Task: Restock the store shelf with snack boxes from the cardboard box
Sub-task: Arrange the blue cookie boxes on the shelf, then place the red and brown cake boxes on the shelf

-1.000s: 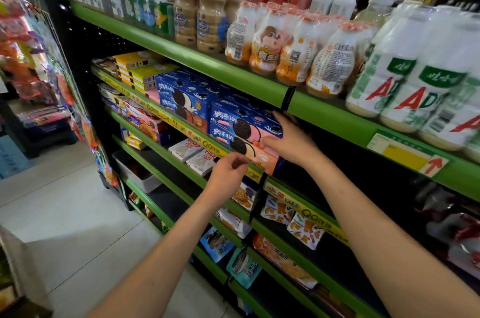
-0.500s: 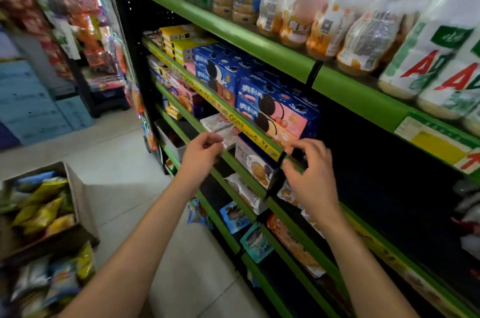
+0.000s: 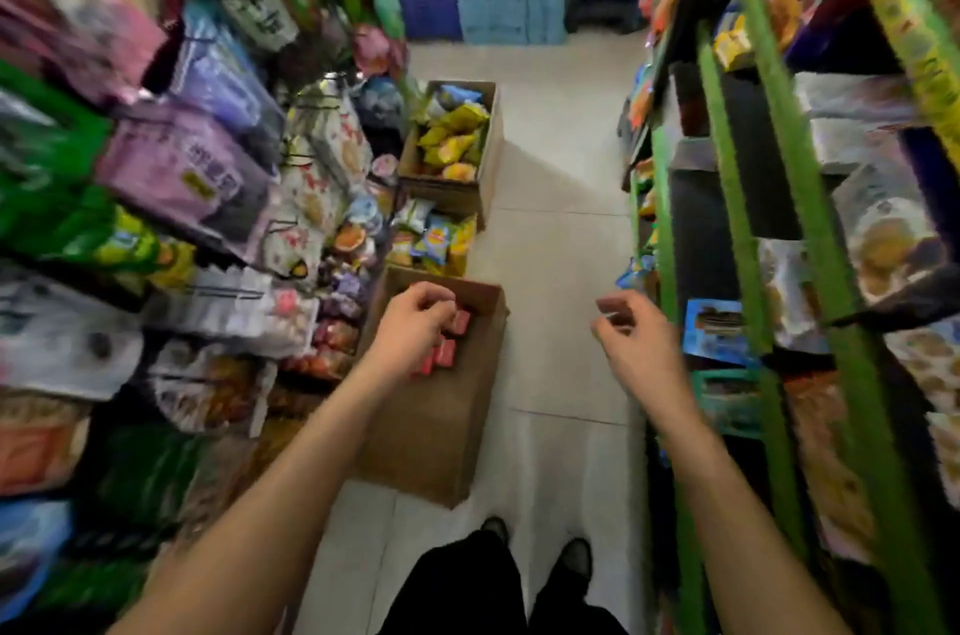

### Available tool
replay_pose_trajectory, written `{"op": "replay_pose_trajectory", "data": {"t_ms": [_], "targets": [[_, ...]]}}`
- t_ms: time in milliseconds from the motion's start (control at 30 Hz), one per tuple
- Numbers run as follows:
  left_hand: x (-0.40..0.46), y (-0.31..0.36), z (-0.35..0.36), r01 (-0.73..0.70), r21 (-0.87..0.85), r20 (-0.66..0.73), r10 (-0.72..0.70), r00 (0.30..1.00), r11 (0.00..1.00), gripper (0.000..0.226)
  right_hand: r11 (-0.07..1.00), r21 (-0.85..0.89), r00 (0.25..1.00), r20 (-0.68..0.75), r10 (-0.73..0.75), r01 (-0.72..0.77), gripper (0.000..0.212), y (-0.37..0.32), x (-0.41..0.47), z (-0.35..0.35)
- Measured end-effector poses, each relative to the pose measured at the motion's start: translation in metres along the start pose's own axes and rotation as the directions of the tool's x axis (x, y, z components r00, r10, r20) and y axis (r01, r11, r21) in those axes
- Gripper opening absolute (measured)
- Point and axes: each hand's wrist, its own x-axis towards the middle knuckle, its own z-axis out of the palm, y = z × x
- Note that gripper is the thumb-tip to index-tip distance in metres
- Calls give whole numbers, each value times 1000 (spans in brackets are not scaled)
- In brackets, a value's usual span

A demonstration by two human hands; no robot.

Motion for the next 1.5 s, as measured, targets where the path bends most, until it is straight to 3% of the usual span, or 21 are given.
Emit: {"op": "replay_pose_trajectory", "data": {"t_ms": [133,267,533,700,967,1300,1400,1500], "targets": [[-26,-65,-55,167,-9,-126,-167,978,986,22,999,10,972,231,43,-47,18,3,-14,77],[-40,-115,-92,271,-120,-225,-292,930,955,18,998,-50,925,375,65,-50,16,-3,-12,146],[8,-201,-141,407,-220,-191,-449,873,886,9,979,-195,832,533,155,-58,16,-18,12,274],[86,-260,-148,517,-83,-75,-523,849,852,4,944,-295,780,551,297,-151,16,18,47,345],[209,-383,-100,692,-43,10,-692,722,721,7,799,-414,569,561,601,-436,31,141,150,457],[379,-567,-7,779,-62,-72,-781,620,624,42,610,-258,446,484,753,-749,39,350,282,603],[415,-606,6,757,-28,-158,-751,641,653,50,569,-196,458,416,786,-798,51,392,295,639],[444,-633,12,691,105,-235,-657,716,716,54,502,-111,438,356,825,-857,55,419,302,666]]}}
